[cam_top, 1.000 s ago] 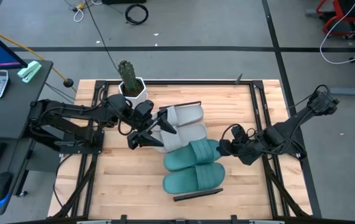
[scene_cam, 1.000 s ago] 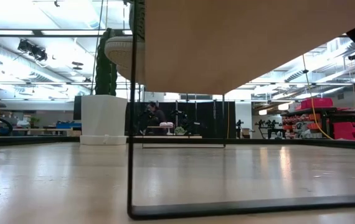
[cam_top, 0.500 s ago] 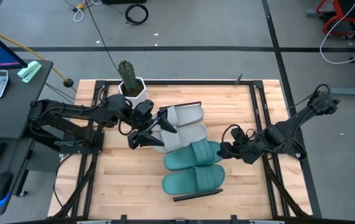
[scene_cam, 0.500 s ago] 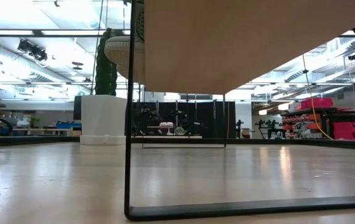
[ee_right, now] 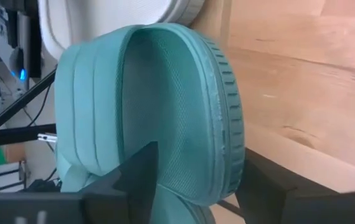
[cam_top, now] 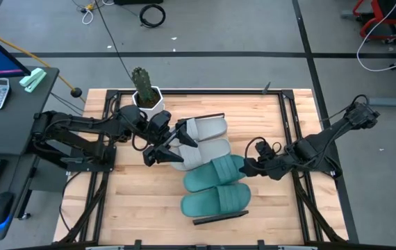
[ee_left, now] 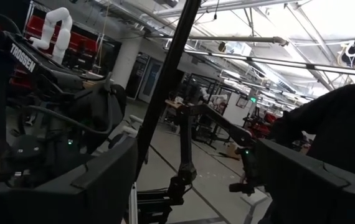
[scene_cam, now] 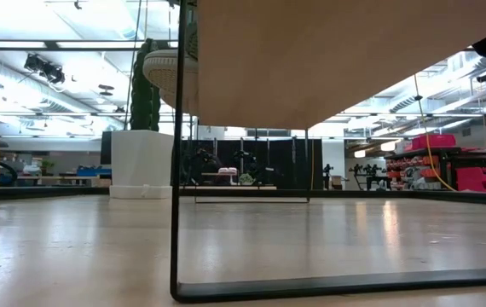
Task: Pick and place slides into the shelf
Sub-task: Put the green slipper on the shelf, then return to Home Position
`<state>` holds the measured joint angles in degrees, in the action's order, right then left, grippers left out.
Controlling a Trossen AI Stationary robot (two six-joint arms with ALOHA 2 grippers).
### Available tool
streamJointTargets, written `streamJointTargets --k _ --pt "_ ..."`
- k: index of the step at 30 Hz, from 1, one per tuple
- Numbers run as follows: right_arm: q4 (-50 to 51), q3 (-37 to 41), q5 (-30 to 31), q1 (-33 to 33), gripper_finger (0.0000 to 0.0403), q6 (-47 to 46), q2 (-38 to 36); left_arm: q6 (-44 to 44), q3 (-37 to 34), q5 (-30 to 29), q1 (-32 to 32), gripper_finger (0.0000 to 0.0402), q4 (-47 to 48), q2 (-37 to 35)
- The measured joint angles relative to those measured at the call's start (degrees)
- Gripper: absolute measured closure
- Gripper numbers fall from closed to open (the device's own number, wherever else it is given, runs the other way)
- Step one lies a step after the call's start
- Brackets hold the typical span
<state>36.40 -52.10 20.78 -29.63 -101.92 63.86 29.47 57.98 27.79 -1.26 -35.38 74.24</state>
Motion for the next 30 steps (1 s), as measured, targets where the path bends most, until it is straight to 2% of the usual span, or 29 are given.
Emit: streamJointTargets --k 14,18,30 --pt "-2.2 0.0 -5.17 0.0 0.0203 1.68 0.28 -0.2 0.0 -0.15 0.11 0.0072 0.06 0.02" --pt "-1.35 0.0 -7.65 0.0 0.0201 1.66 0.28 -0.22 0.0 -0.15 0.11 0.0072 0.07 0.02" --pt "2.33 0.0 -9.65 0.0 0.0177 1.0 0.28 -0.17 0.0 -0.15 0.11 0.0072 0.09 0.0"
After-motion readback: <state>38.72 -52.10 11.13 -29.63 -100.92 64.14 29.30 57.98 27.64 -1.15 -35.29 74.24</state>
